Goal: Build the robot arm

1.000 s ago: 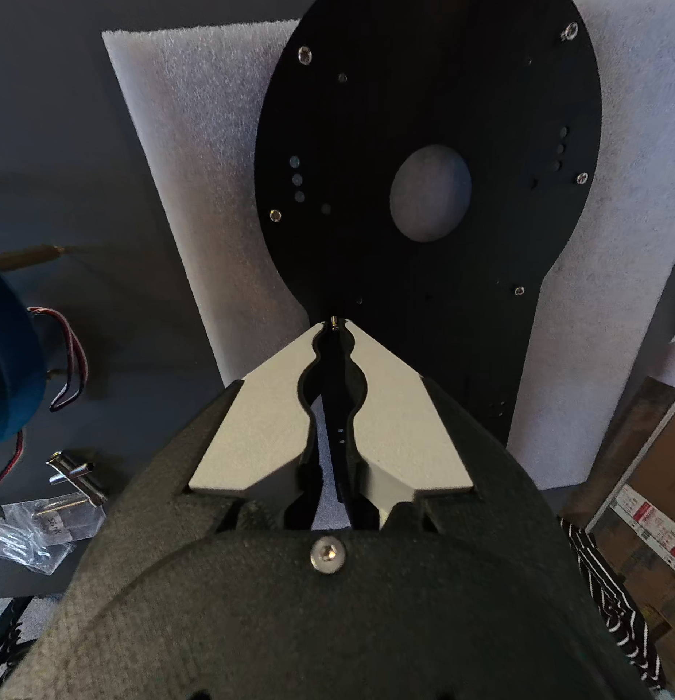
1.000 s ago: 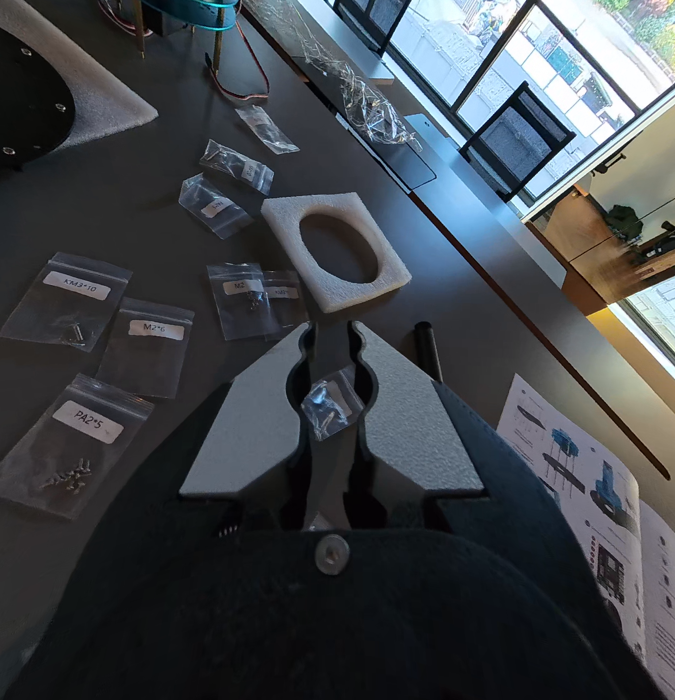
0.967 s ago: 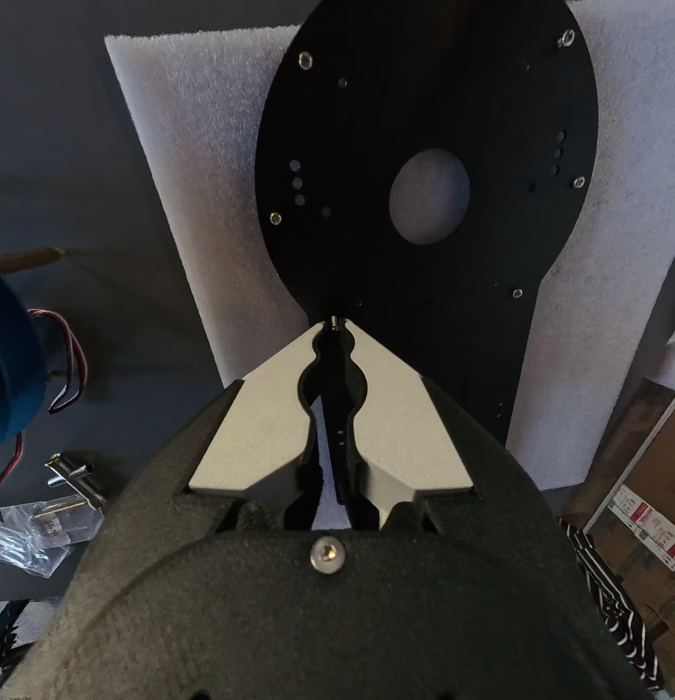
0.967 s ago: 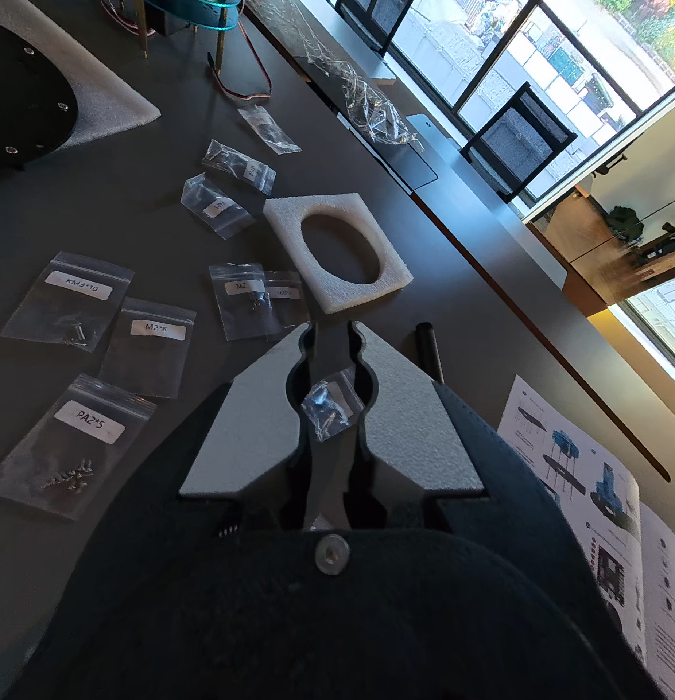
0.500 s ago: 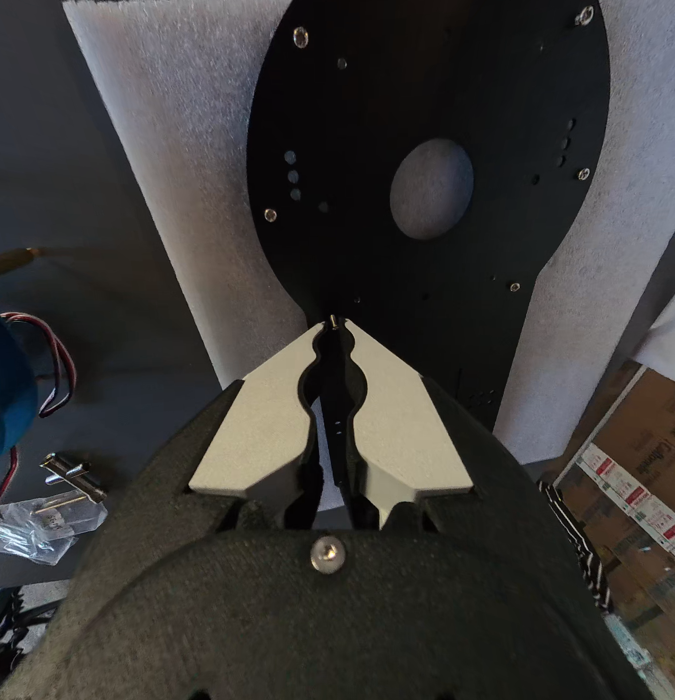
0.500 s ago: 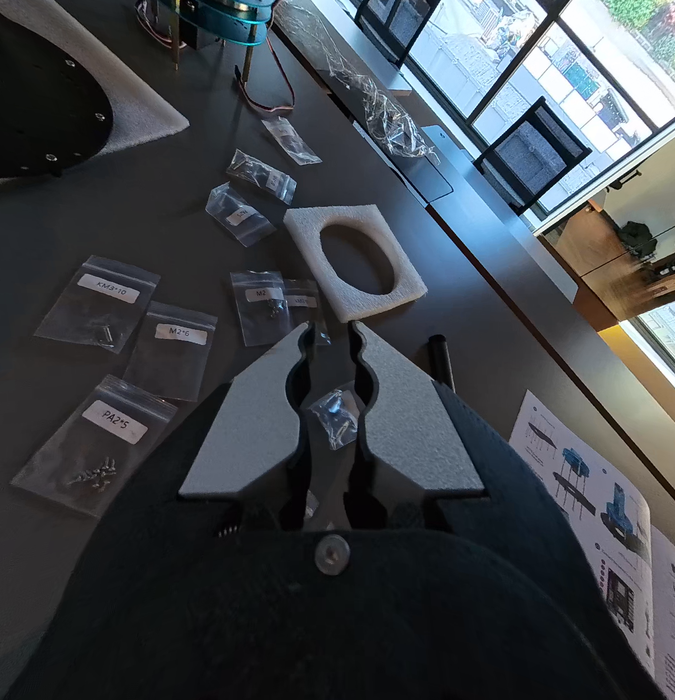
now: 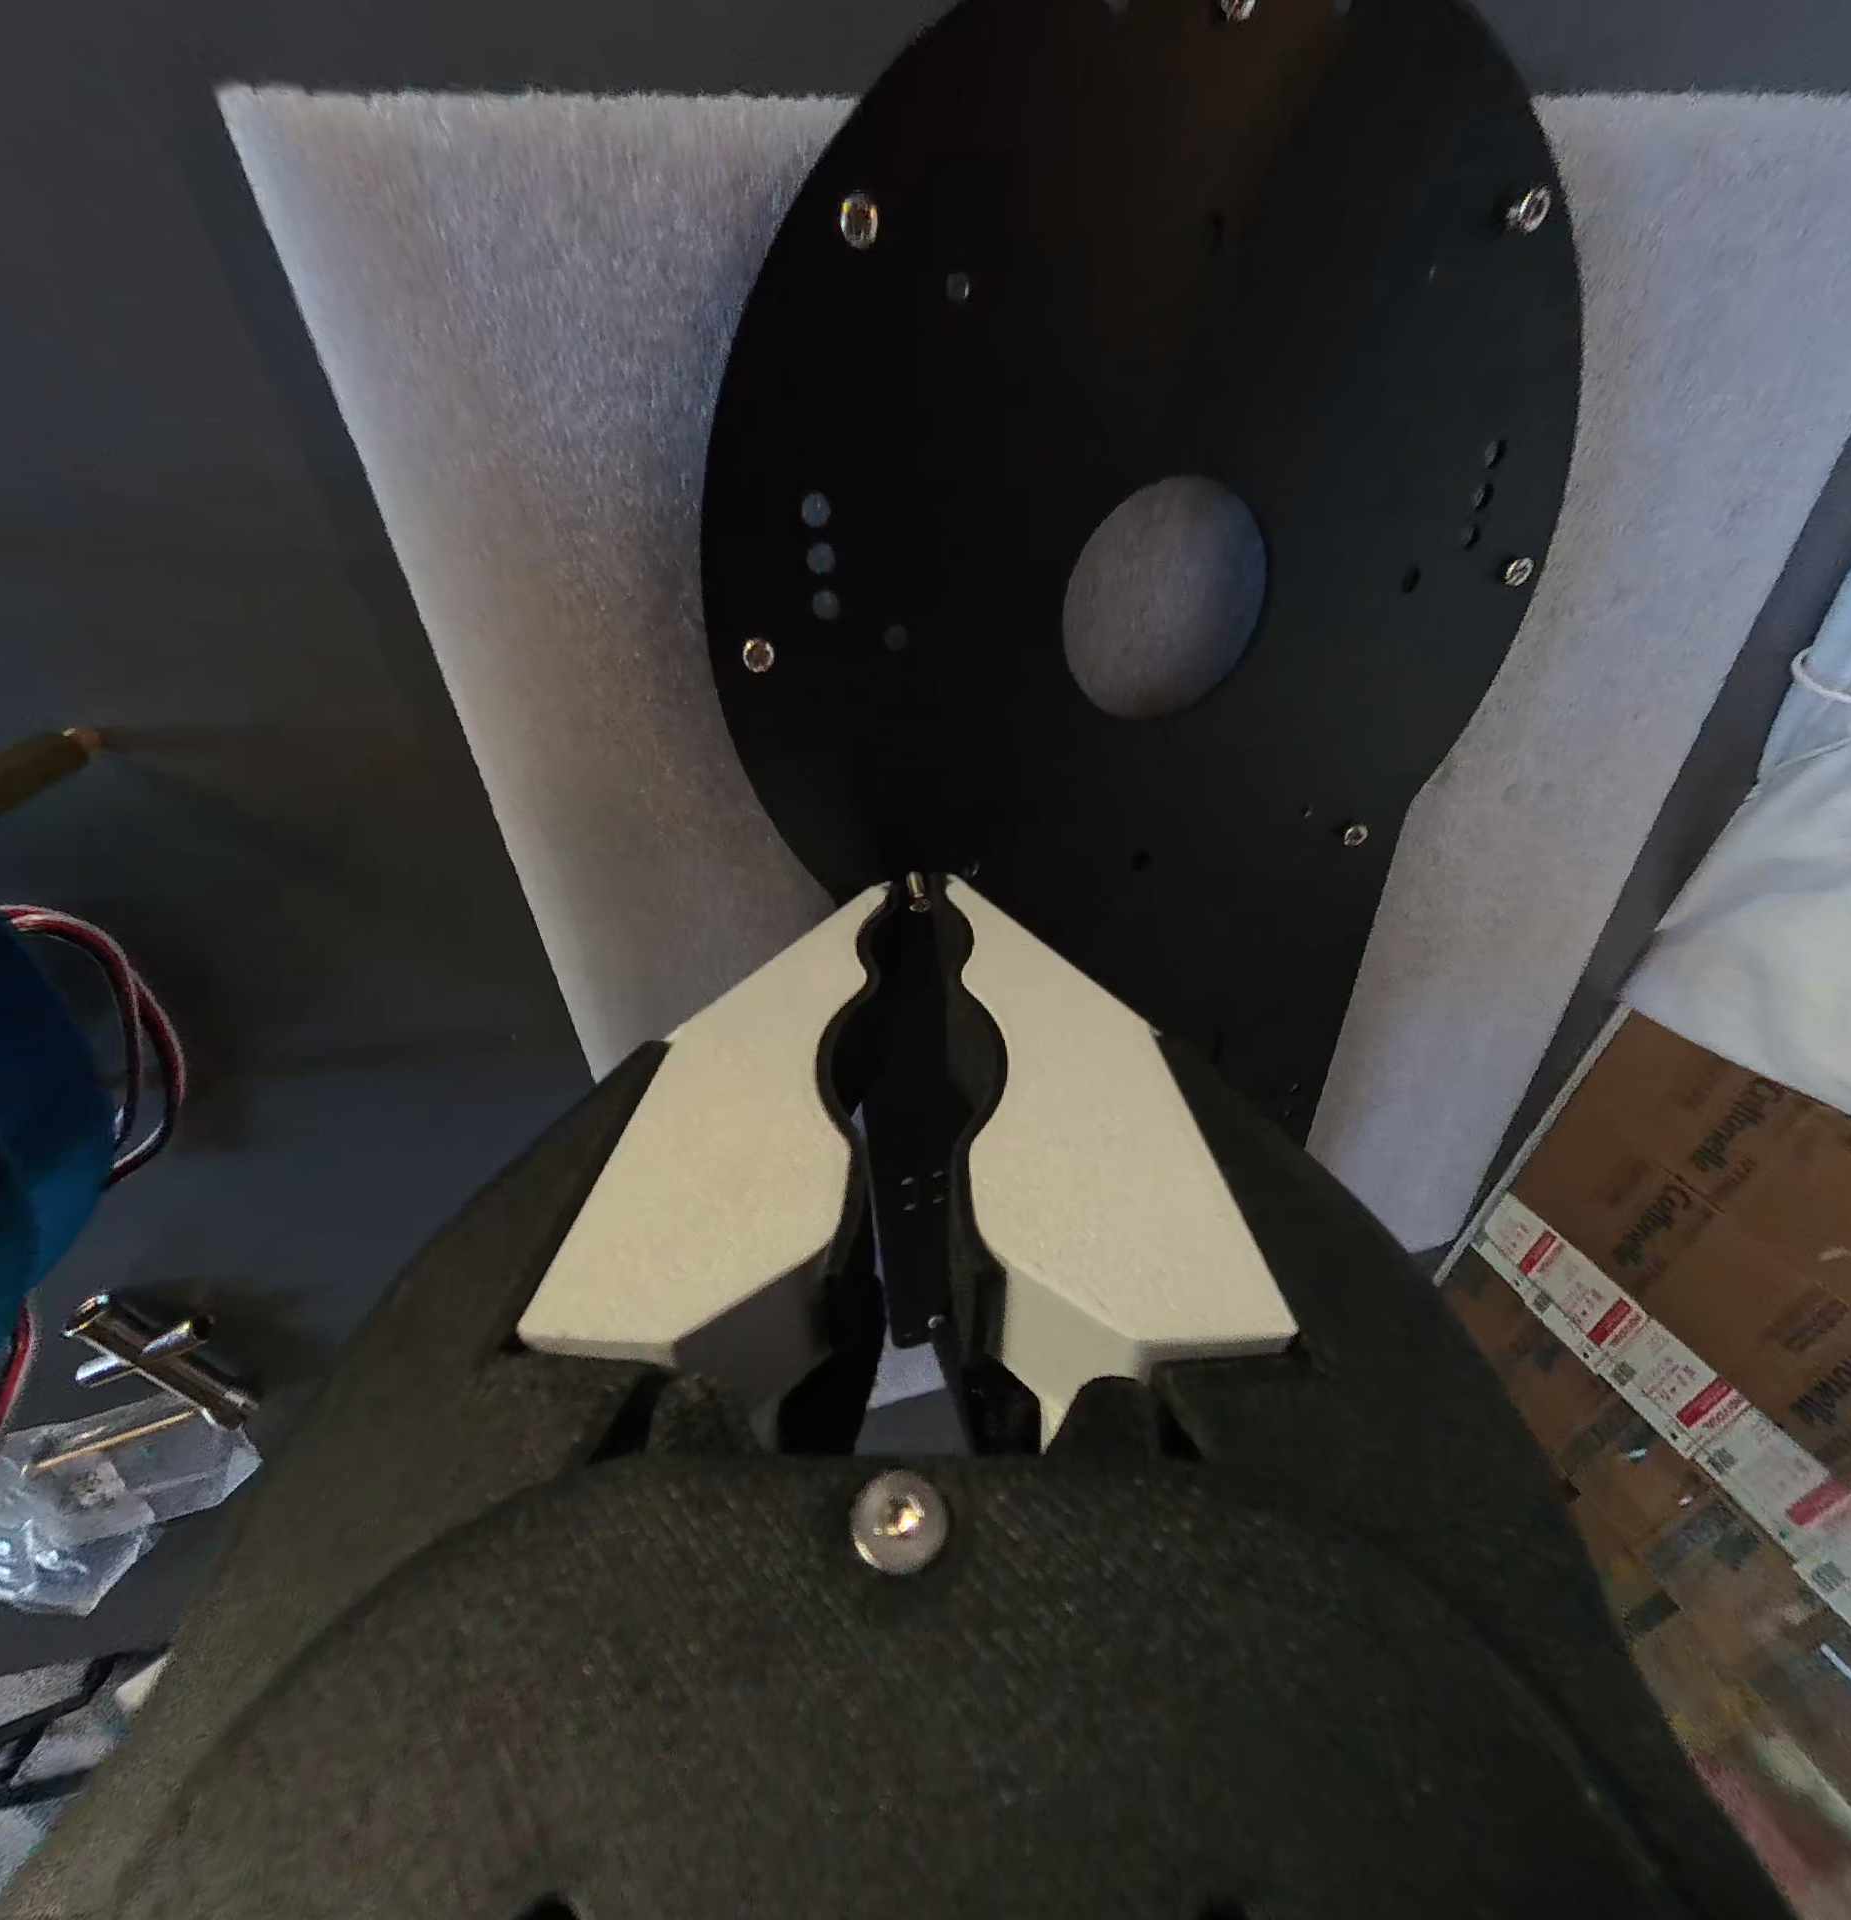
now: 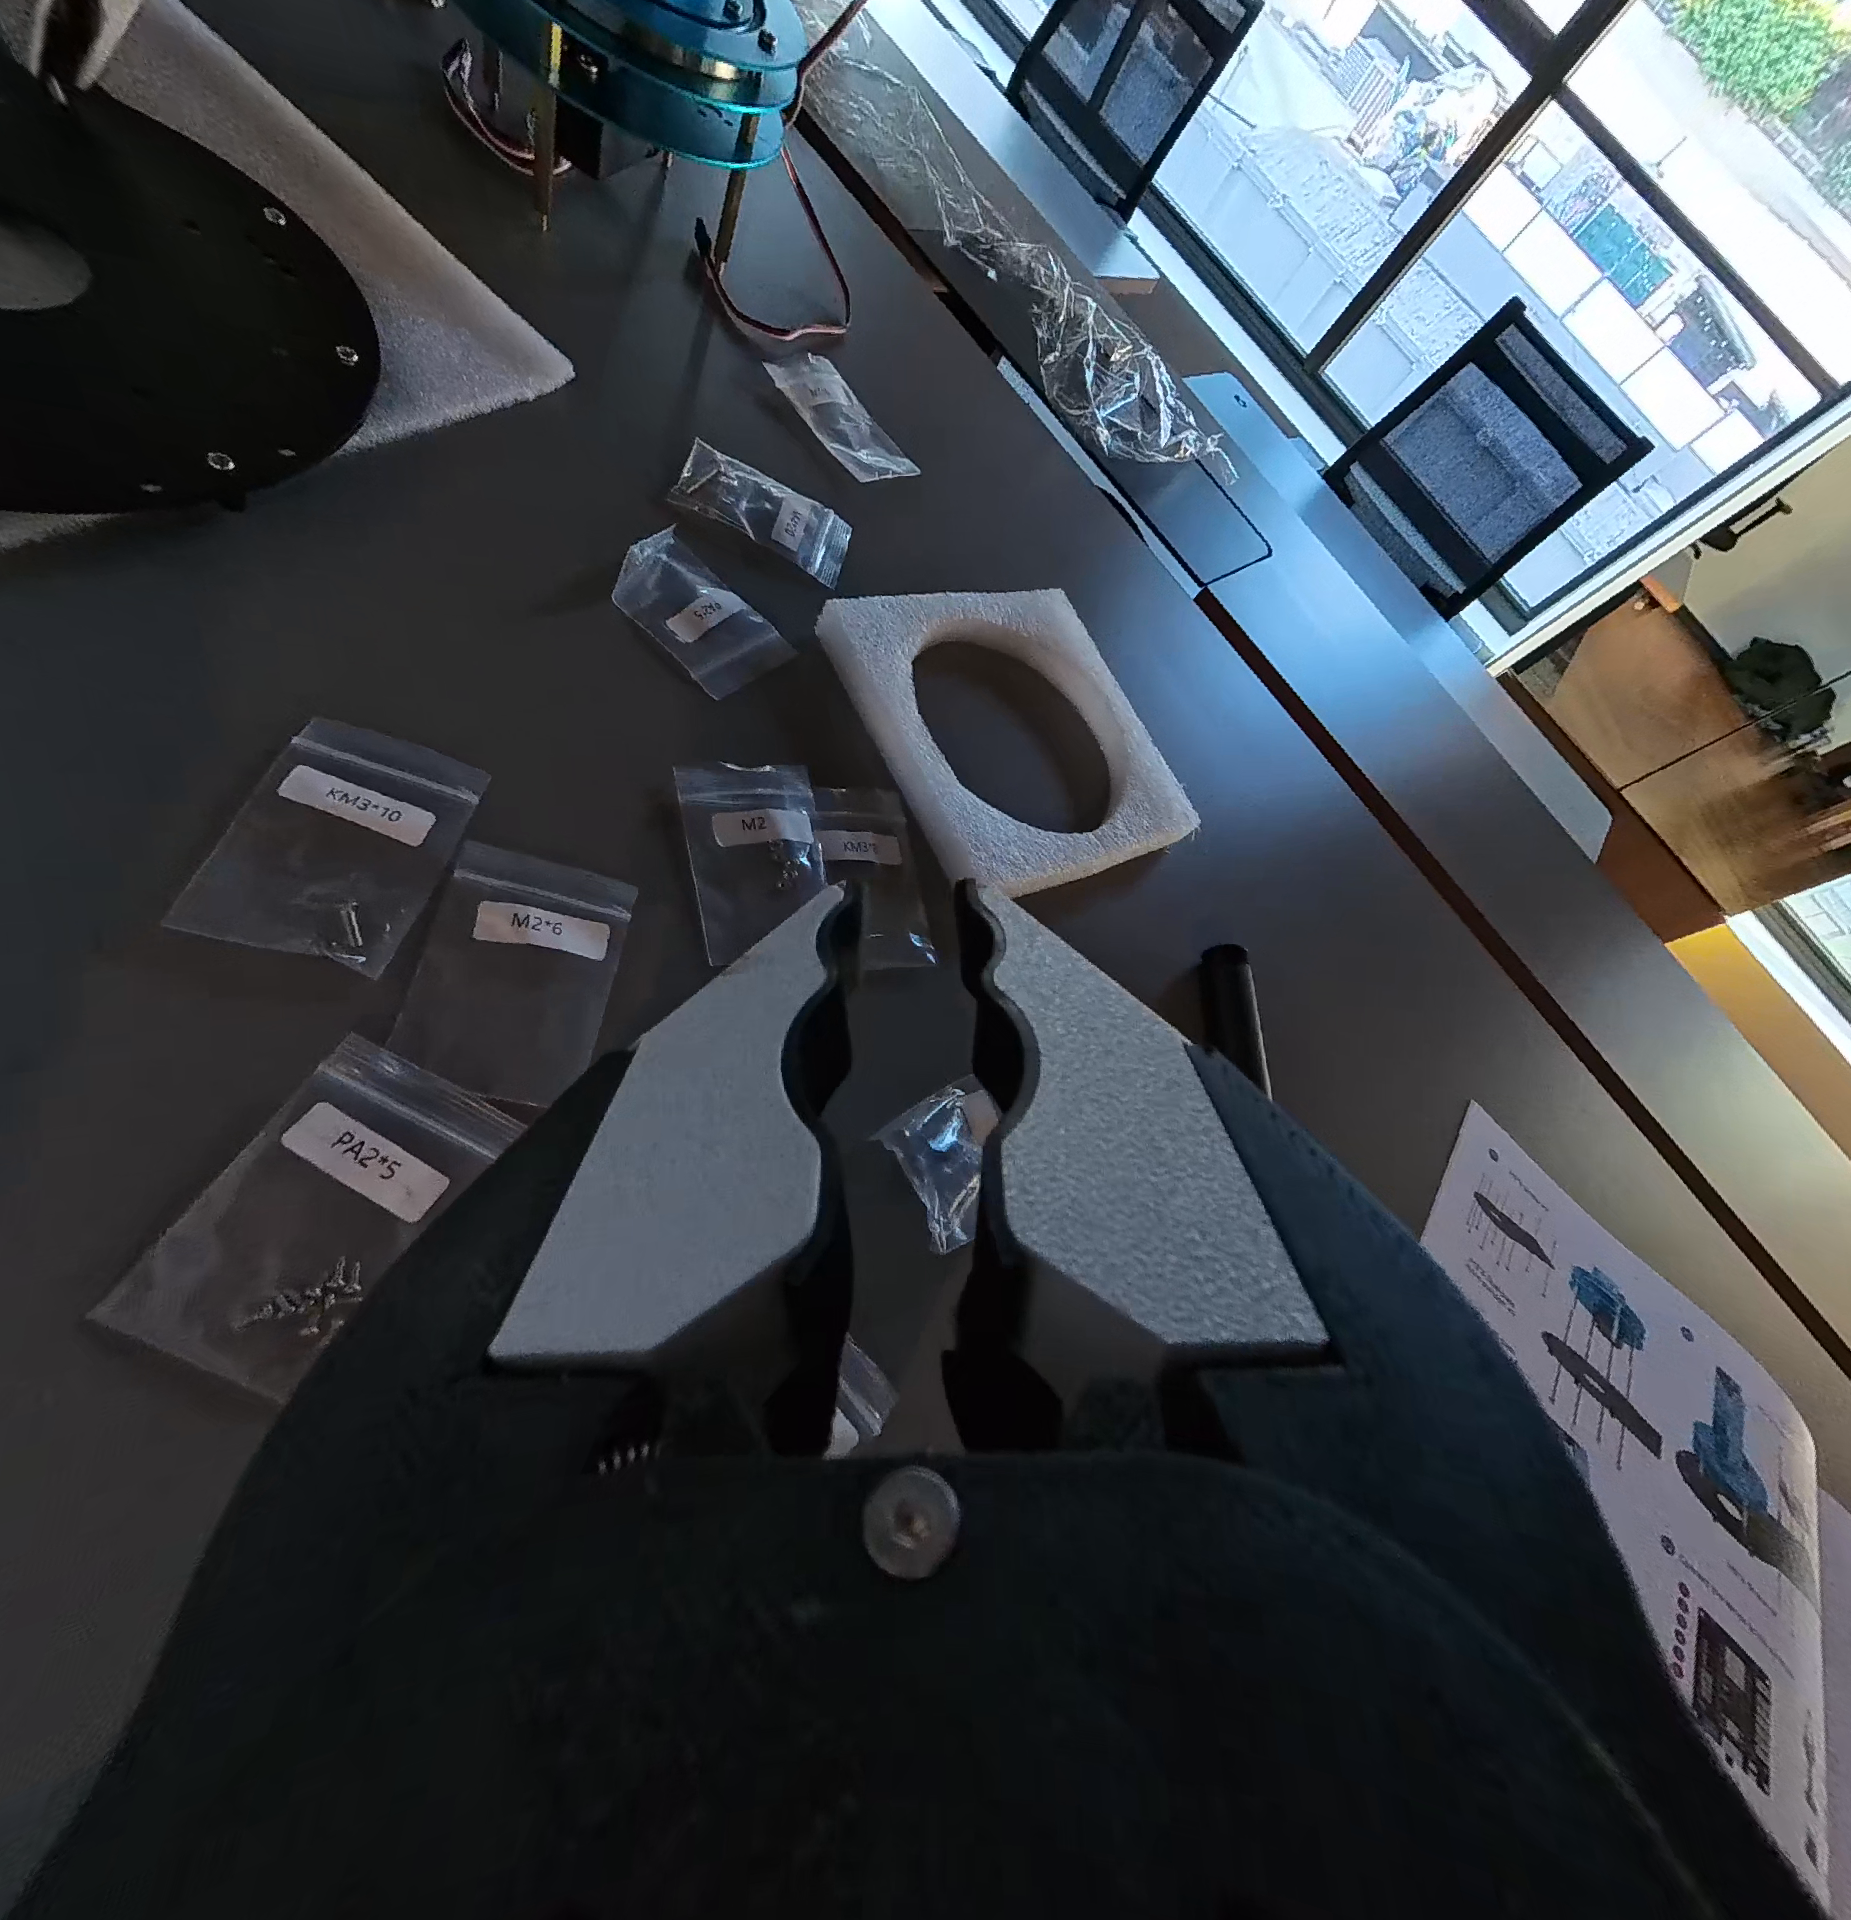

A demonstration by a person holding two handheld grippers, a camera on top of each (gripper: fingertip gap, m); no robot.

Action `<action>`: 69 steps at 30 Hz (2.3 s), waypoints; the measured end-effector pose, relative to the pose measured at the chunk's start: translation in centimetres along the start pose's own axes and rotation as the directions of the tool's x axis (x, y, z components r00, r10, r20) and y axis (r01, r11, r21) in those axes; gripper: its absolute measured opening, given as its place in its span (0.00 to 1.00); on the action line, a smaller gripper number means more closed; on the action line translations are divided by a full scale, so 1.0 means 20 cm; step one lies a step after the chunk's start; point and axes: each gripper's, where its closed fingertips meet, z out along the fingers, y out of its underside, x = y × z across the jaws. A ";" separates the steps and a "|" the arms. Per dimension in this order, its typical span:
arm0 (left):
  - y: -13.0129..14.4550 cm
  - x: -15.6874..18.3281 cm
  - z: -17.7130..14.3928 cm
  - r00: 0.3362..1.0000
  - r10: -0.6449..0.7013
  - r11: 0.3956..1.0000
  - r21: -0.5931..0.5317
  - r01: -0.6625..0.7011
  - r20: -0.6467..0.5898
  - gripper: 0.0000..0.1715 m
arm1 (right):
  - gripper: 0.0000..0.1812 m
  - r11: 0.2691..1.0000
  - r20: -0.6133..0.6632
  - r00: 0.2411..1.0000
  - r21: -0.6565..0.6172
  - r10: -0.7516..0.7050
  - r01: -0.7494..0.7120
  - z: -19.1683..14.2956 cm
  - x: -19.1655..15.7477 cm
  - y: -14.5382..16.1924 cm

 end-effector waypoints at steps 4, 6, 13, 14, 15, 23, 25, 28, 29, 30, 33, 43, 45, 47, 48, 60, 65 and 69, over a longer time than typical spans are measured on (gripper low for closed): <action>0.00 -0.01 0.01 1.000 0.007 1.000 -0.015 -0.007 0.005 0.01 | 0.09 1.000 0.000 1.000 -0.002 -0.002 0.002 0.00 0.00 0.00; 0.01 -0.01 0.01 1.000 0.002 1.000 -0.012 -0.002 0.001 0.01 | 0.09 1.000 0.002 1.000 0.001 -0.001 0.001 0.00 0.00 0.00; 0.02 0.01 0.00 1.000 -0.019 0.999 0.034 0.020 -0.010 0.01 | 0.09 1.000 0.005 1.000 -0.001 -0.007 0.007 0.00 -0.01 0.00; 0.03 0.01 0.00 1.000 -0.025 0.999 0.027 0.026 -0.014 0.01 | 0.09 1.000 0.006 1.000 -0.002 -0.009 0.009 0.00 -0.01 0.00; 0.04 0.01 0.00 0.999 -0.030 0.999 0.018 0.030 -0.015 0.01 | 0.09 1.000 0.007 1.000 -0.004 -0.011 0.011 0.00 -0.01 0.00; 0.04 0.03 -0.01 0.992 -0.089 0.996 0.010 0.091 -0.092 0.01 | 0.09 1.000 0.015 1.000 -0.006 -0.018 0.018 0.01 -0.02 0.00; 0.03 0.03 -0.01 0.988 -0.108 0.994 0.021 0.111 -0.110 0.01 | 0.09 1.000 0.018 1.000 -0.005 -0.021 0.021 0.01 -0.03 0.00; 0.03 0.01 -0.01 0.983 -0.129 0.991 0.015 0.132 -0.127 0.01 | 0.09 1.000 0.023 0.999 -0.006 -0.024 0.024 0.01 -0.03 0.00; 0.03 0.01 -0.01 0.983 -0.133 0.991 0.011 0.135 -0.130 0.01 | 0.09 1.000 0.023 0.999 -0.007 -0.026 0.026 0.01 -0.03 0.00; 0.04 0.00 -0.01 0.981 -0.137 0.990 0.005 0.139 -0.136 0.01 | 0.09 1.000 0.023 0.999 -0.008 -0.028 0.028 0.01 -0.04 0.00; 0.04 -0.01 0.00 0.977 -0.154 0.988 -0.014 0.153 -0.145 0.01 | 0.09 1.000 0.024 0.999 -0.007 -0.030 0.030 0.01 -0.04 0.00; 0.05 0.01 0.01 0.964 -0.181 0.984 -0.032 0.178 -0.195 0.01 | 0.09 0.999 0.026 0.999 -0.008 -0.036 0.036 0.01 -0.04 0.00; 0.04 0.01 0.01 0.965 -0.176 0.984 -0.033 0.173 -0.196 0.01 | 0.09 0.999 0.027 0.999 -0.007 -0.037 0.037 0.01 -0.05 -0.01; 0.04 0.01 0.01 0.965 -0.171 0.985 -0.035 0.168 -0.198 0.01 | 0.09 0.999 0.028 0.999 -0.006 -0.038 0.038 0.01 -0.05 -0.01; 0.03 0.01 0.01 0.965 -0.172 0.985 -0.036 0.168 -0.200 0.01 | 0.09 0.999 0.029 0.999 -0.006 -0.038 0.039 0.01 -0.05 -0.01; 0.04 -0.01 0.01 0.964 -0.187 0.982 -0.038 0.183 -0.188 0.00 | 0.09 0.999 0.034 0.998 -0.002 -0.046 0.046 0.01 -0.06 -0.02; 0.02 0.03 -0.07 0.959 -0.203 0.960 0.152 0.235 -0.198 0.00 | 0.09 0.999 0.040 0.998 0.005 -0.040 0.040 0.01 -0.07 -0.02; 0.03 0.09 -0.12 0.957 -0.237 0.880 0.381 0.284 -0.165 0.06 | 0.09 0.999 0.085 0.996 0.031 -0.040 0.037 0.04 -0.11 -0.04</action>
